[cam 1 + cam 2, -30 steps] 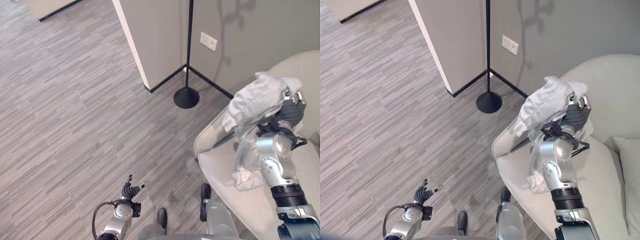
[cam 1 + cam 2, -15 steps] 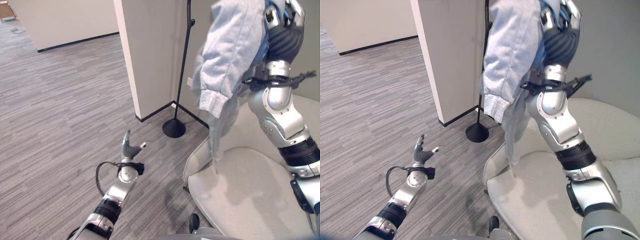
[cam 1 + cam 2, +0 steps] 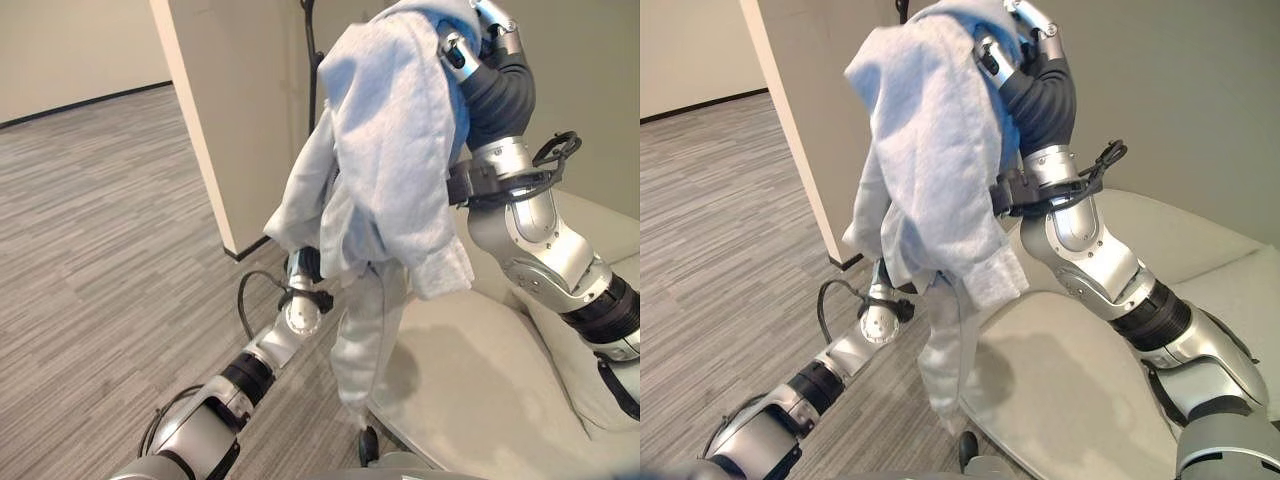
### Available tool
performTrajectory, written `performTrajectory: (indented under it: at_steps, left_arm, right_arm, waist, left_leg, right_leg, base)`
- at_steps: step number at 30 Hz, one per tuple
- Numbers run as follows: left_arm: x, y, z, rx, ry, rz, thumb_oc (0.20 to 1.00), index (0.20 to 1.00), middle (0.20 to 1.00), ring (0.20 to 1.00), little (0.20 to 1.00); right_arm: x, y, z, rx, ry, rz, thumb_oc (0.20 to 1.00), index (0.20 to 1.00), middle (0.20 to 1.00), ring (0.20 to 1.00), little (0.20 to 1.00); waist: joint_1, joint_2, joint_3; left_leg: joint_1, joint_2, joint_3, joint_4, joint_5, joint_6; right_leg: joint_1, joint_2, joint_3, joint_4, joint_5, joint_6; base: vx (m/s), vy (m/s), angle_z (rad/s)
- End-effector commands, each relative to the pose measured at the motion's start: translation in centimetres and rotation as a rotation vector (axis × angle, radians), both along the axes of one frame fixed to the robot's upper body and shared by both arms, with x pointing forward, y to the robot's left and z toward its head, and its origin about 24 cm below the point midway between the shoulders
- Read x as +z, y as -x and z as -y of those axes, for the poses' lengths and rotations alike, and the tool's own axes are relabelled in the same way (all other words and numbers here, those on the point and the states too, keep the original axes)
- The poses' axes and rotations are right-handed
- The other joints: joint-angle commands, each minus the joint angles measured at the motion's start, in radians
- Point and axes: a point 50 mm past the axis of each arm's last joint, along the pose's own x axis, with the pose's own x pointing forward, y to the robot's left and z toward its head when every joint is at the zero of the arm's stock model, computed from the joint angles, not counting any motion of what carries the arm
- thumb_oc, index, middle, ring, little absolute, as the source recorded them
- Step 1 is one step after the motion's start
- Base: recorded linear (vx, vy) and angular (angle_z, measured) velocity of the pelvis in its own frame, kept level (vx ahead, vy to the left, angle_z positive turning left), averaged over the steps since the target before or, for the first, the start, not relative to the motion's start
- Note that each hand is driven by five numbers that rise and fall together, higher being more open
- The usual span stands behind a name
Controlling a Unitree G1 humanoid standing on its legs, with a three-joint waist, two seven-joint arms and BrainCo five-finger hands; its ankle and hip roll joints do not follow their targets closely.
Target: Hang the clothes on the sofa on the clothes rack.
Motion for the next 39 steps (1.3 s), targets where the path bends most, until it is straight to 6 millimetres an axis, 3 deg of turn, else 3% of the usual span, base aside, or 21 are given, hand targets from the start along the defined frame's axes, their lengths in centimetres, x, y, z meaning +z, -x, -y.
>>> performTrajectory:
  at_steps: [1, 10, 13, 21, 22, 23, 24, 30, 39]
  left_arm:
    - [4.6, -0.9, 0.9, -0.023, -0.067, 0.24, 1.0, 1.0, 1.0, 1.0, 1.0]
    - [3.2, 0.1, 0.1, -0.033, -0.214, 0.26, 1.0, 1.0, 1.0, 1.0, 1.0]
    - [1.1, 1.9, 0.4, -0.087, -0.158, 0.18, 1.0, 1.0, 1.0, 1.0, 1.0]
    - [2.0, 2.6, 4.8, -0.263, 0.047, 0.128, 1.0, 1.0, 1.0, 1.0, 1.0]
    - [2.2, 2.6, 5.2, -0.269, 0.066, 0.129, 0.548, 0.548, 0.548, 0.548, 0.548]
    - [2.4, 2.5, 5.4, -0.27, 0.082, 0.128, 0.272, 0.272, 0.272, 0.272, 0.272]
    - [2.4, 2.5, 5.4, -0.27, 0.082, 0.128, 0.2, 0.2, 0.2, 0.2, 0.2]
    - [1.4, 2.5, 4.0, -0.182, 0.107, 0.088, 0.2, 0.2, 0.2, 0.2, 0.2]
    - [-1.2, 4.2, -2.6, 0.082, 0.122, 0.05, 0.2, 0.2, 0.2, 0.2, 0.2]
  right_arm:
    - [2.2, 1.8, -0.1, 0.118, -0.018, 0.107, 0.2, 0.2, 0.2, 0.2, 0.2]
    - [1.7, 1.7, 1.3, 0.066, 0.014, 0.11, 0.2, 0.2, 0.2, 0.2, 0.2]
    - [1.6, 1.3, 1.7, 0.032, 0.01, 0.1, 0.2, 0.2, 0.2, 0.2, 0.2]
    - [0.1, 1.3, 0.7, 0.067, 0.031, 0.038, 0.2, 0.2, 0.2, 0.2, 0.2]
    - [0.0, 1.2, 0.7, 0.067, 0.034, 0.035, 0.2, 0.2, 0.2, 0.2, 0.2]
    - [-0.2, 1.2, 0.6, 0.067, 0.037, 0.026, 0.2, 0.2, 0.2, 0.2, 0.2]
    - [-0.2, 1.2, 0.6, 0.067, 0.037, 0.026, 0.2, 0.2, 0.2, 0.2, 0.2]
    - [-0.9, 1.1, 1.1, 0.03, 0.021, 0.002, 0.2, 0.2, 0.2, 0.2, 0.2]
    - [-2.1, 0.8, 3.7, -0.126, 0.024, 0.002, 0.2, 0.2, 0.2, 0.2, 0.2]
  waist:
    - [0.021, -0.018, 0.003]
    - [0.03, -0.014, 0.006]
    - [0.048, -0.017, 0.012]
    - [0.058, -0.023, 0.018]
    - [0.058, -0.022, 0.019]
    - [0.057, -0.022, 0.02]
    - [0.057, -0.021, 0.02]
    - [0.061, -0.017, 0.022]
    - [0.103, -0.014, 0.022]
  left_leg:
    - [0.05, -0.002, 0.023, 0.0, -0.095, -0.015]
    - [0.052, -0.003, 0.018, 0.0, -0.098, -0.012]
    - [0.051, -0.006, 0.01, 0.0, -0.097, -0.008]
    - [0.031, -0.014, -0.015, 0.0, -0.086, -0.001]
    - [0.028, -0.015, -0.017, 0.0, -0.086, 0.0]
    - [0.028, -0.017, -0.018, 0.0, -0.085, 0.001]
    - [0.028, -0.017, -0.018, 0.0, -0.085, 0.001]
    - [0.03, -0.024, -0.02, 0.0, -0.085, 0.006]
    - [0.038, -0.044, -0.026, 0.0, -0.082, 0.027]
  right_leg:
    - [-0.067, -0.085, 0.042, -0.008, 0.176, 0.139]
    - [-0.061, -0.09, 0.036, -0.015, 0.183, 0.14]
    - [-0.058, -0.093, 0.034, -0.019, 0.185, 0.14]
    - [-0.057, -0.111, 0.019, -0.023, 0.194, 0.14]
    - [-0.058, -0.113, 0.018, -0.024, 0.196, 0.14]
    - [-0.057, -0.114, 0.018, -0.024, 0.196, 0.14]
    - [-0.057, -0.114, 0.018, -0.024, 0.196, 0.14]
    - [-0.053, -0.119, 0.014, -0.029, 0.205, 0.14]
    - [-0.04, -0.136, 0.009, -0.032, 0.236, 0.14]
  base:
    - [0.01, 0.015, -0.11]
    - [0.0, 0.001, -0.01]
    - [0.0, 0.0, 0.0]
    - [-0.01, -0.002, 0.09]
    - [-0.01, 0.003, 0.08]
    - [-0.01, 0.004, 0.06]
    - [0.0, 0.0, 0.0]
    - [0.0, 0.0, 0.0]
    - [-0.03, 0.038, 0.0]
